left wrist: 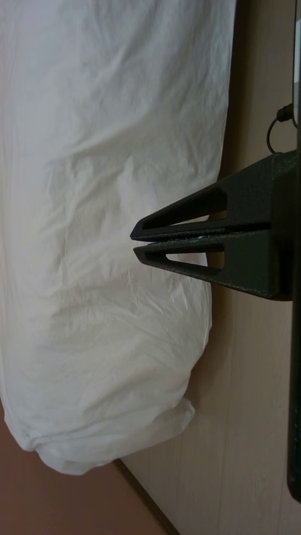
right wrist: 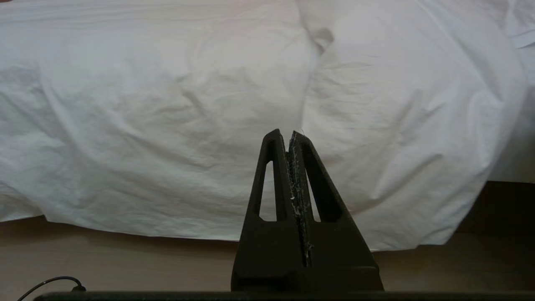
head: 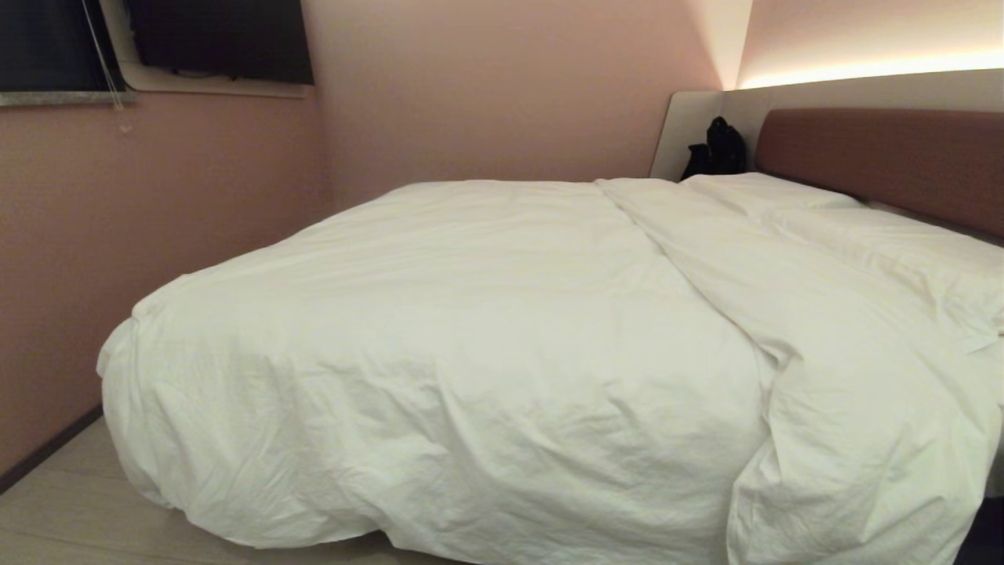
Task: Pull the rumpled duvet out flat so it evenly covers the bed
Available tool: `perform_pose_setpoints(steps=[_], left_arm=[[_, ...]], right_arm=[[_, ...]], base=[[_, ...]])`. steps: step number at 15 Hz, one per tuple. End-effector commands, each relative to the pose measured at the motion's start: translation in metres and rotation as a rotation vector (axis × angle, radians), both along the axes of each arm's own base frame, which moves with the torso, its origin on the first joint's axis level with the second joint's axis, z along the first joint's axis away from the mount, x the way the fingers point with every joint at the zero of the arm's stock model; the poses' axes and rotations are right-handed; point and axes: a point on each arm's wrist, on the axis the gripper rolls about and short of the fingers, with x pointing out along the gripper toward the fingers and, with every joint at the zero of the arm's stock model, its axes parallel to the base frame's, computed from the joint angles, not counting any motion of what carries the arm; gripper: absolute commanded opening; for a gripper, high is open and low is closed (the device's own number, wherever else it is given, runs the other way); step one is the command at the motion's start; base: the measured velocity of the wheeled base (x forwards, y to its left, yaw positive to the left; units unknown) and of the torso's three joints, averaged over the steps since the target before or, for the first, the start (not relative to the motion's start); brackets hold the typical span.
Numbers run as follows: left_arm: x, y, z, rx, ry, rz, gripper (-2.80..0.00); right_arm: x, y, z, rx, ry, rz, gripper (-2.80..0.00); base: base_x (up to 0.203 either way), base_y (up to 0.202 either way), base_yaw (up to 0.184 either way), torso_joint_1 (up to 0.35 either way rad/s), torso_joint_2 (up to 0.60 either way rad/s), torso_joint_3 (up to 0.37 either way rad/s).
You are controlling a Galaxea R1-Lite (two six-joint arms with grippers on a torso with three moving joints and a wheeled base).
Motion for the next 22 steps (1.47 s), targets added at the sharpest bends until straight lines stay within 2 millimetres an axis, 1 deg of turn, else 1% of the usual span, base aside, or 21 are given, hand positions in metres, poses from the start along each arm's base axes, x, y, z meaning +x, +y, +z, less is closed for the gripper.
perform_pose_setpoints(steps=[1,22], left_arm=[[0.0001,0.0,0.0,0.0,0.001,0.0,-2.8],[0.0001,0.0,0.0,0.0,0.001,0.0,-2.8]], right_arm=[[0.0,0.0,0.0001,0.001,-0.001,0.0,-2.8],[0.0,0.0,0.0001,0.001,-0.001,0.0,-2.8]], base=[[0.0,0.191,0.003,-0.005,0.0,0.002],[0.0,0.195,0.0,0.003,0.0,0.003]])
